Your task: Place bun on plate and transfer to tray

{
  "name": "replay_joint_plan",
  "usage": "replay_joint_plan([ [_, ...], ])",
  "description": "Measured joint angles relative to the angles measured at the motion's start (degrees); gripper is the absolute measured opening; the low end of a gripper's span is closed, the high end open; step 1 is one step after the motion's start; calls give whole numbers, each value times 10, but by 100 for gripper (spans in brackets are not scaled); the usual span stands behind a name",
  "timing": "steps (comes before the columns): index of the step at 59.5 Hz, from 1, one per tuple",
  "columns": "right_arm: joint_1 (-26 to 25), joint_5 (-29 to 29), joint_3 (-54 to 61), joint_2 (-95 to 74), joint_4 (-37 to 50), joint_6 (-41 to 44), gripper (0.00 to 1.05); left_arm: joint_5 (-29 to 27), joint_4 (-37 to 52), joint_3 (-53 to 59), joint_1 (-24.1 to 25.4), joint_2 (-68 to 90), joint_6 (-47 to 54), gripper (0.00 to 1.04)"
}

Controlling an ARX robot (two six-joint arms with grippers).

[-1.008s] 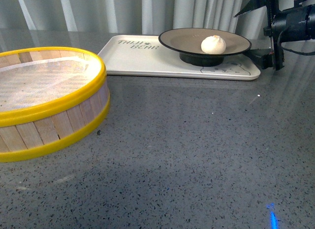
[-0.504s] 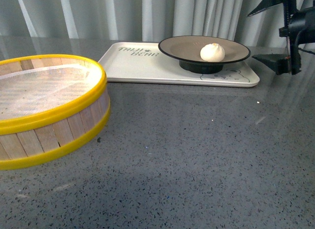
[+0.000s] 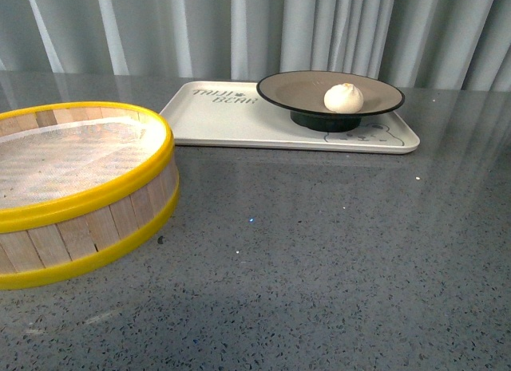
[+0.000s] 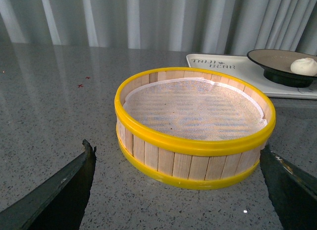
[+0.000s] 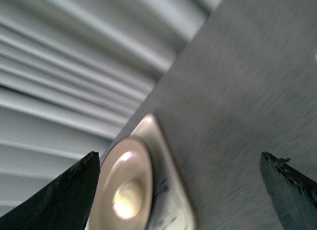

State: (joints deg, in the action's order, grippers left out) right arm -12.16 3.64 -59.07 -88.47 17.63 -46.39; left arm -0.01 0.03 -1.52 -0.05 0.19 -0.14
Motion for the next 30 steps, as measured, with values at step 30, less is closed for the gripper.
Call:
replay_joint_plan([
  [30, -32, 115, 372, 410, 75, 445, 56, 0, 0, 0, 0, 0, 0, 98],
])
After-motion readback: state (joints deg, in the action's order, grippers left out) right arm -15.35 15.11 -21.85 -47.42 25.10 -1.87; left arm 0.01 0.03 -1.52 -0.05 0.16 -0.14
